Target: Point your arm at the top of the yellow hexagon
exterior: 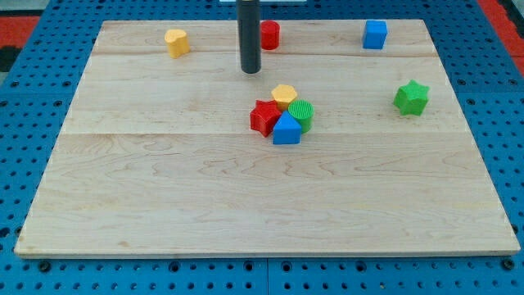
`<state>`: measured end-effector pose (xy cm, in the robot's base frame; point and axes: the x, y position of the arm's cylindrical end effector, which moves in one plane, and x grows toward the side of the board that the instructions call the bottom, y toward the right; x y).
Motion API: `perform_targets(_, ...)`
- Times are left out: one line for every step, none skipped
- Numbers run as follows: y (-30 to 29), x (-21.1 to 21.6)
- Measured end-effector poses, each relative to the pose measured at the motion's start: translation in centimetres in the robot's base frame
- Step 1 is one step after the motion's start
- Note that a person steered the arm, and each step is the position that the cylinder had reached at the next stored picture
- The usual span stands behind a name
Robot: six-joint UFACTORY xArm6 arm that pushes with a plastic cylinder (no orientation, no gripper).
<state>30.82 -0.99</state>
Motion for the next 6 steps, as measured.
perform_targets(0.8,0.1)
perform_targets(0.9,0.4)
perform_targets(1.0,1.3)
perform_targets(1.3,2.0)
perform_targets(2.1,2.2)
perform_targets(3.4,2.2)
